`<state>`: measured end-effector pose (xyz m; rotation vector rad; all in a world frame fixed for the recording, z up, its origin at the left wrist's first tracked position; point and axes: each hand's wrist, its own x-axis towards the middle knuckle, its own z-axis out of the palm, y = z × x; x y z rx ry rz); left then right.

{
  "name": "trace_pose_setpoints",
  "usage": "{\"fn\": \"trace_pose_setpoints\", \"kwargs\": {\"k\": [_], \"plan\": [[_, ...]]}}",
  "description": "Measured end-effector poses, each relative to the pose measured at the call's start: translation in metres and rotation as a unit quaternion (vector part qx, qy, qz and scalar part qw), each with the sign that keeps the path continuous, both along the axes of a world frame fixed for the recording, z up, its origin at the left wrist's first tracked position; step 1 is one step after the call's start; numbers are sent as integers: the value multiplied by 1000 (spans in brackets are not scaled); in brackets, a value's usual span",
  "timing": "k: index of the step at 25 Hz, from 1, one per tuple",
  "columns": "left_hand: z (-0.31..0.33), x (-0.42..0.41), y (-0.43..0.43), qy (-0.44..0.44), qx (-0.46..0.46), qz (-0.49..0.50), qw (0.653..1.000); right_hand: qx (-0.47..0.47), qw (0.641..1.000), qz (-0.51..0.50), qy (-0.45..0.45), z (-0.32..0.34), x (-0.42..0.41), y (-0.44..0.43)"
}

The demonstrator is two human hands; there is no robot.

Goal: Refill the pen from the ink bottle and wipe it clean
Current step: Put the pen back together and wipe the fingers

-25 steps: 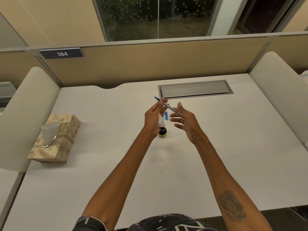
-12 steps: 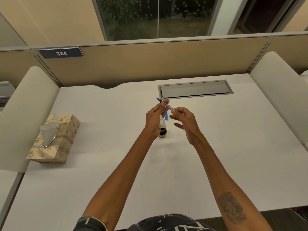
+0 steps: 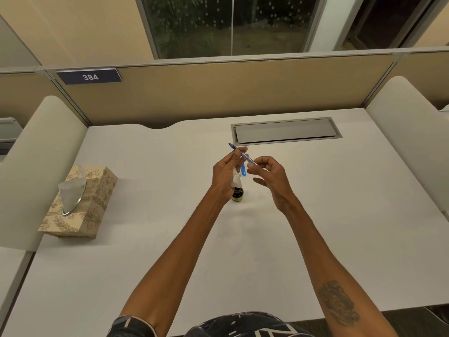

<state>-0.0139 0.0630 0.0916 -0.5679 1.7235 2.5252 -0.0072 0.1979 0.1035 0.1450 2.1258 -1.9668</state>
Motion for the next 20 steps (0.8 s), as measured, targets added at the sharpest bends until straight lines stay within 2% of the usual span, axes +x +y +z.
{"fn": "trace_pose_setpoints", "kwargs": {"k": [3,8,15,20], "plan": [[-2,-2,0,0,-4,-9,1000,4,1000,-10,21,0,0,-1],[3,0,6,19,-9,-36,999,28,999,-13,-34,3,-5,-5],[-2,-2,2,3,-19,-21,1000,58,994,-20,94,-6,-7,0],[-3,-5,2,24,-29,-43,998,59,995,-30,70,-9,-7,-8]]}}
